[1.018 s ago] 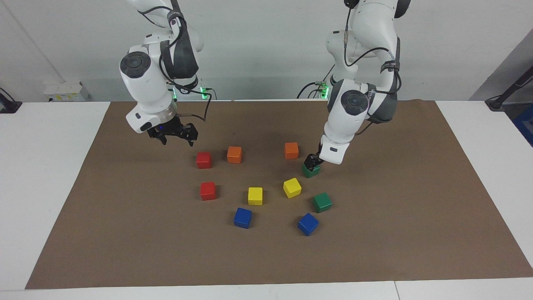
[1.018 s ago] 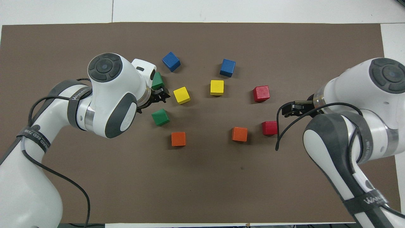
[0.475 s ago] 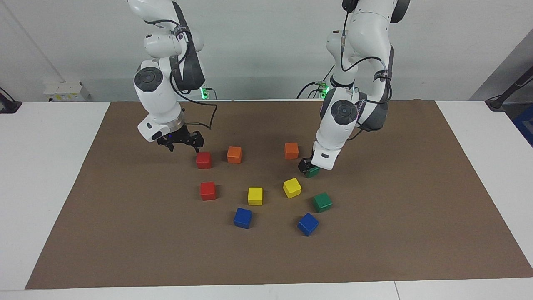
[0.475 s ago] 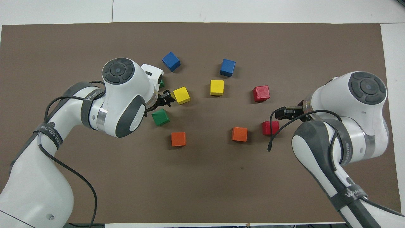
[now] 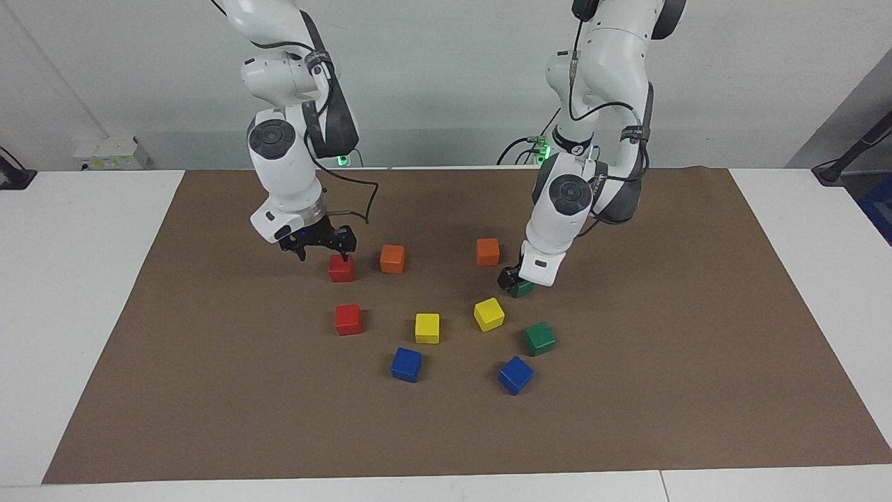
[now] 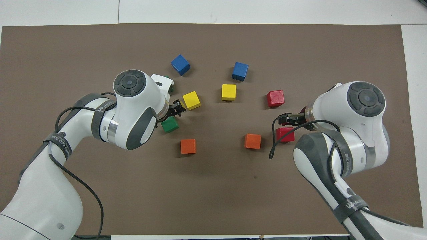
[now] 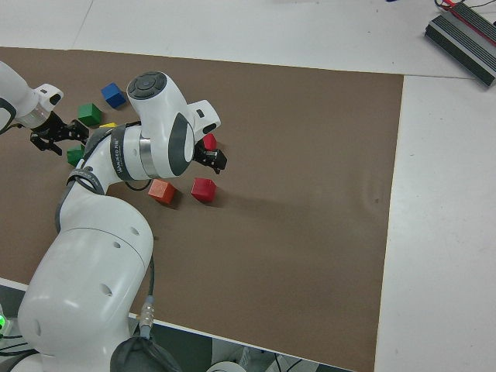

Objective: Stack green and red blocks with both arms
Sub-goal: 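Grasp the green block with the left gripper while the right gripper grasps red, then carry the green block outward with the left gripper while the right gripper carries red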

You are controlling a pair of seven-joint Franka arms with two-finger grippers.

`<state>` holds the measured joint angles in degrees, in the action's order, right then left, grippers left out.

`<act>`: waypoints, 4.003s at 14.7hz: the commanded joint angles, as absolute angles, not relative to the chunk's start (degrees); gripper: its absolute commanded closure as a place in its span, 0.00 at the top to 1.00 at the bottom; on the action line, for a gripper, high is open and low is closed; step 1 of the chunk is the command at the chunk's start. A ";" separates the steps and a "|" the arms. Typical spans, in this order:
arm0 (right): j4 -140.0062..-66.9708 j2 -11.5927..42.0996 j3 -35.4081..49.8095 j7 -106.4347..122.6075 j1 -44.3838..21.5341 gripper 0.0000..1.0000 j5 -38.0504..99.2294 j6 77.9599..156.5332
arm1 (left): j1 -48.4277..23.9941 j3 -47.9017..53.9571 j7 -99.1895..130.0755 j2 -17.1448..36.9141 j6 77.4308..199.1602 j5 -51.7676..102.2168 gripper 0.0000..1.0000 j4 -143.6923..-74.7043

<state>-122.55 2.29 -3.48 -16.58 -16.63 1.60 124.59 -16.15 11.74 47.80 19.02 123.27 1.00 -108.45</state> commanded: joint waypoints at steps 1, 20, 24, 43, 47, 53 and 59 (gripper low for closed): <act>-126.64 1.41 -3.69 -18.71 -17.23 1.00 1.67 130.14 | -17.49 10.90 49.83 18.46 125.42 0.44 1.00 -109.86; -134.74 1.14 -3.69 -20.48 -19.34 1.00 1.67 138.25 | -18.54 10.81 52.03 19.25 127.27 0.44 0.51 -111.45; -135.53 1.41 -3.69 -19.17 -19.07 1.00 1.67 139.48 | -16.36 10.46 48.27 18.46 123.51 -2.53 0.00 -109.78; -135.62 3.78 -3.69 -17.40 -17.49 1.00 1.58 140.80 | 9.84 10.55 -2.18 15.64 120.14 -3.16 0.00 -106.70; -135.44 4.04 -3.60 -17.67 -17.84 1.00 1.58 140.80 | 10.89 10.46 -4.47 17.75 123.31 -3.25 0.00 -106.70; -135.44 4.22 -3.60 -18.02 -17.93 0.49 1.67 142.03 | 12.04 10.37 -5.71 20.12 125.15 -4.13 0.00 -106.44; -134.57 4.31 -3.69 -18.11 -17.58 0.00 1.67 140.37 | 12.39 10.46 -5.98 20.74 125.68 -4.13 0.00 -107.49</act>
<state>-135.01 4.11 -3.80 -18.69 -18.17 1.59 140.61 11.64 10.03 -5.45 21.00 124.21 -3.18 -106.51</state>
